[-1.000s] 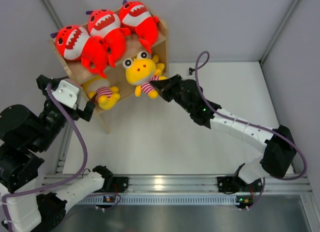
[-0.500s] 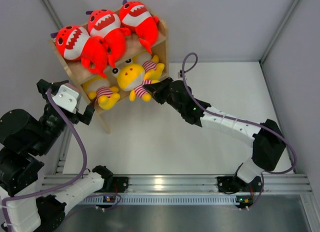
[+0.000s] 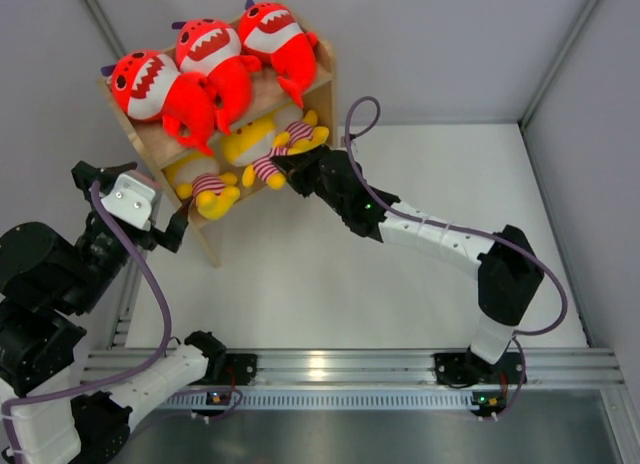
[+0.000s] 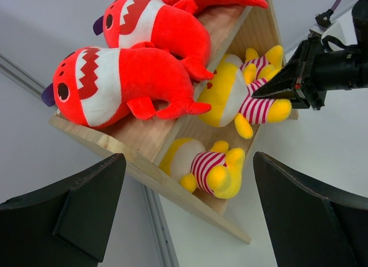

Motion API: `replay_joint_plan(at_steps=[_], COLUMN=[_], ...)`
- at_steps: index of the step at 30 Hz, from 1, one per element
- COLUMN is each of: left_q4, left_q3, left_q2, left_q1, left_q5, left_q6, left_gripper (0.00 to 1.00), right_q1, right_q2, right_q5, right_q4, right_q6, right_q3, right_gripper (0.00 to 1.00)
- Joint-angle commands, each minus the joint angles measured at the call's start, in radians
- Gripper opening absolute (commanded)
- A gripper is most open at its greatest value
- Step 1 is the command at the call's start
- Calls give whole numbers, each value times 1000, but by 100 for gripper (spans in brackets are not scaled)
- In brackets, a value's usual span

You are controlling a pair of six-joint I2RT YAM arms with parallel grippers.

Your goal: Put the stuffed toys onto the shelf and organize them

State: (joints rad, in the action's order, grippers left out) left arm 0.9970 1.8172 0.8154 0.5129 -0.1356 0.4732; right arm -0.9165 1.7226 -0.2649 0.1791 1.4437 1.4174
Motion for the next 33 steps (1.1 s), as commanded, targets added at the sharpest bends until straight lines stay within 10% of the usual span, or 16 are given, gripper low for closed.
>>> replay_joint_plan(at_steps=[1, 11, 26, 33], left_q4=[-18, -18, -18, -17], left_q3=[-7, -25, -33, -27], left_q2=[-5, -21, -24, -18], left_q1=[-5, -2, 1, -2], left_q5=[13, 11, 21, 16], left_q6=[-1, 4, 10, 8], left_gripper=[99, 99, 99, 99], right_q1=[-24, -39, -41, -47], right_q2=[43, 178, 134, 68], right_q5=[-59, -88, 4, 7], right_q4=[42, -4, 22, 46], right_q6=[47, 110, 103, 72], right_q3=[110, 221, 184, 115], right_gripper=[0, 0, 73, 77])
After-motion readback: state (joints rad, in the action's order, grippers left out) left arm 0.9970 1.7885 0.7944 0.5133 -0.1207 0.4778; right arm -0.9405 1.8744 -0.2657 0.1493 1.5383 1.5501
